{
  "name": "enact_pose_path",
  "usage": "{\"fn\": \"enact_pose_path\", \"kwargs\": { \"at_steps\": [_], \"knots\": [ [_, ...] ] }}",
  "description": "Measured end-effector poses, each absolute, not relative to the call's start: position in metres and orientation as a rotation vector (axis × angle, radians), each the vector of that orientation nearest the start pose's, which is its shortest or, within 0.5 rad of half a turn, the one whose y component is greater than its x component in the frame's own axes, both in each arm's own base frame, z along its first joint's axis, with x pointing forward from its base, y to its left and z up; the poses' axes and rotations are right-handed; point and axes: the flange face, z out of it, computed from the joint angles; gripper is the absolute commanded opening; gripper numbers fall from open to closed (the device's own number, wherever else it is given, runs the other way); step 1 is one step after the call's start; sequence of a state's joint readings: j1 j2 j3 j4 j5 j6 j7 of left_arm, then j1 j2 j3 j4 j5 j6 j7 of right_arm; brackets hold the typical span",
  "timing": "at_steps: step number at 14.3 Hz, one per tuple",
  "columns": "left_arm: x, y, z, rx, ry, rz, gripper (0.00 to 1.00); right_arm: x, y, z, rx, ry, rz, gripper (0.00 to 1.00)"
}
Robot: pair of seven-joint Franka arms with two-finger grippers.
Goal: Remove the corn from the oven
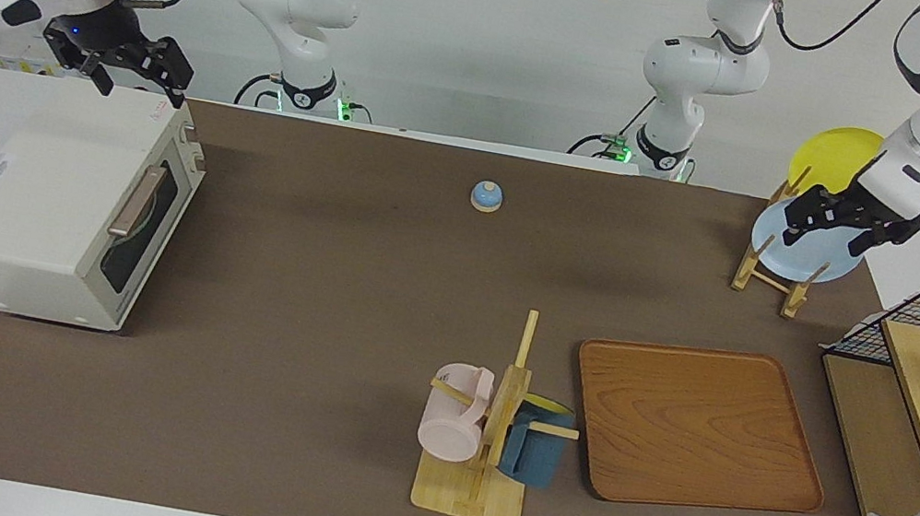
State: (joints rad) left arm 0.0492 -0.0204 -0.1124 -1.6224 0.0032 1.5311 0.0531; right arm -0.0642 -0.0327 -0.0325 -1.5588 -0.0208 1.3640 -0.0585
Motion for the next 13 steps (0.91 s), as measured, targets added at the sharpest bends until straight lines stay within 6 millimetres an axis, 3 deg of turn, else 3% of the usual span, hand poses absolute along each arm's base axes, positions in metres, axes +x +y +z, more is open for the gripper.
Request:
{"fn": "enact_pose_path", "kwargs": {
  "at_steps": [9,10,11,13],
  "knots": [
    [0.5416,-0.0345,0.6080,-3.129,0.182,0.111,1.00,0.5204,-0.0542,0.6324,-3.140,0.067,0.235,0.98],
    [0.5416,-0.0345,0.6080,-3.129,0.182,0.111,1.00,0.5211,-0.0543,0.6328,-3.141,0.067,0.225,0.80],
    [0.5416,-0.0345,0.6080,-3.129,0.182,0.111,1.00,0.5227,-0.0544,0.6336,-3.144,0.066,0.204,0.46],
    [0.5416,-0.0345,0.6080,-3.129,0.182,0.111,1.00,0.5253,-0.0546,0.6337,-3.147,0.066,0.173,0.05]
  ]
}}
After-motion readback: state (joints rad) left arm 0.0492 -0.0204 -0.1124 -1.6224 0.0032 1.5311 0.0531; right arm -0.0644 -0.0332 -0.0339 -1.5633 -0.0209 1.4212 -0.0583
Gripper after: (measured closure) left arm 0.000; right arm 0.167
